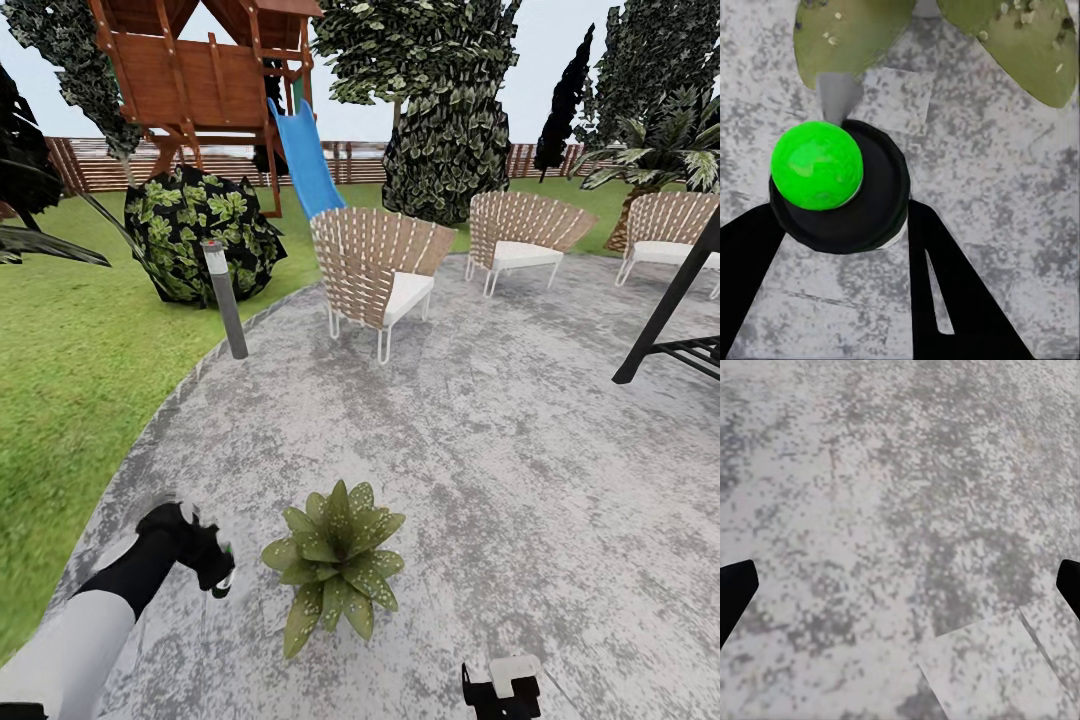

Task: Pick up the pesticide atomizer in the garden and spray insectifuge to fully cover both potted plants in the garden.

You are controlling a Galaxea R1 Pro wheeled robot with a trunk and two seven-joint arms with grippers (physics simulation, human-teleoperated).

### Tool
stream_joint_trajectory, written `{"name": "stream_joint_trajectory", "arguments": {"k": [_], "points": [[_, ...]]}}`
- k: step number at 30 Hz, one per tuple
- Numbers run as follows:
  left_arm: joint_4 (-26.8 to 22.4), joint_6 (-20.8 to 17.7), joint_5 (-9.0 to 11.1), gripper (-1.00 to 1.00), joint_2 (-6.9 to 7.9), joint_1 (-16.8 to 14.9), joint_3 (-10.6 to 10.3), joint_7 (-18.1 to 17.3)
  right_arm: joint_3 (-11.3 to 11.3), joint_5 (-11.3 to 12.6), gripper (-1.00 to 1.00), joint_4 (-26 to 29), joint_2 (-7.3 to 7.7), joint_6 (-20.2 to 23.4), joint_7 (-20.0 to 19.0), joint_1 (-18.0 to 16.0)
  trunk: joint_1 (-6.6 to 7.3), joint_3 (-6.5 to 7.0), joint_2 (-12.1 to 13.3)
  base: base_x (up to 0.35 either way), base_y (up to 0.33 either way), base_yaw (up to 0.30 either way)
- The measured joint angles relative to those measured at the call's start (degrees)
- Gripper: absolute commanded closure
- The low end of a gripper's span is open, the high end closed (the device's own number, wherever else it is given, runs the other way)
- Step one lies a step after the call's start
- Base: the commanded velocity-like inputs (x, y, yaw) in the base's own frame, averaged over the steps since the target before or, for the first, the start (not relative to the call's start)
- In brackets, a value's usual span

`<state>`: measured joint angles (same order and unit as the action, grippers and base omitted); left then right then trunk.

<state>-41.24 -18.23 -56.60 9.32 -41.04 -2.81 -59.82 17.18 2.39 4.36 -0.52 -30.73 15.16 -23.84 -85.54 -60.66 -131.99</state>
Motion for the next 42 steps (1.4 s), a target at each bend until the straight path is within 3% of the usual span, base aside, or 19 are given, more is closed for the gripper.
{"name": "stream_joint_trajectory", "arguments": {"k": [4,10,14,21,25,28,35,39,42], "points": [[-0.02,2.51,-1.34,1.0,-0.11,2.43,-0.12,0.01,0.0,0.0,-1.0,0.0,0.0,0.02,-0.01,0.0,0.0,0.01,0.0,0.0,0.0,0.0],[-0.01,2.92,-0.9,1.0,-1.25,2.66,0.28,-0.25,0.0,0.0,-1.0,0.0,0.0,0.04,-0.02,-0.02,0.0,0.01,0.0,0.0,0.0,0.0],[-0.07,2.98,-1.06,1.0,-1.92,2.65,0.2,-3.71,0.0,0.0,-1.0,0.0,0.0,0.08,-0.04,0.0,0.0,0.01,0.0,0.0,0.0,0.0],[0.94,7.31,-1.27,1.0,-1.78,2.58,-0.18,-5.12,0.0,0.0,-1.0,0.0,0.0,0.05,-0.04,0.02,0.0,0.01,0.0,0.0,0.0,0.0],[0.36,7.76,-1.36,1.0,-1.93,2.07,-0.07,-9.17,0.0,0.0,-1.0,0.0,0.0,0.06,-0.04,0.01,0.0,0.01,0.0,0.0,0.0,0.0],[0.4,7.62,-1.7,1.0,-1.92,2.16,-0.18,-9.47,-0.01,0.0,-1.0,0.0,0.03,0.01,0.03,0.03,0.0,0.01,0.0,0.0,0.0,0.0],[1.07,5.85,-8.75,1.0,-2.05,2.07,0.08,-9.67,-0.01,-0.06,-1.0,-0.07,0.27,0.0,0.04,0.05,0.0,0.01,0.0,0.0,0.0,0.0],[0.69,1.1,-9.83,1.0,-2.19,1.68,0.14,-9.9,-0.05,-0.07,-1.0,-0.97,0.43,0.0,0.06,0.05,0.0,0.01,0.0,0.0,0.0,0.0],[0.35,0.1,-9.93,1.0,-2.17,1.61,0.14,-9.91,-0.03,-0.08,-1.0,-1.22,0.44,-0.01,0.07,0.05,0.0,0.01,0.0,0.0,0.0,0.0]]}}
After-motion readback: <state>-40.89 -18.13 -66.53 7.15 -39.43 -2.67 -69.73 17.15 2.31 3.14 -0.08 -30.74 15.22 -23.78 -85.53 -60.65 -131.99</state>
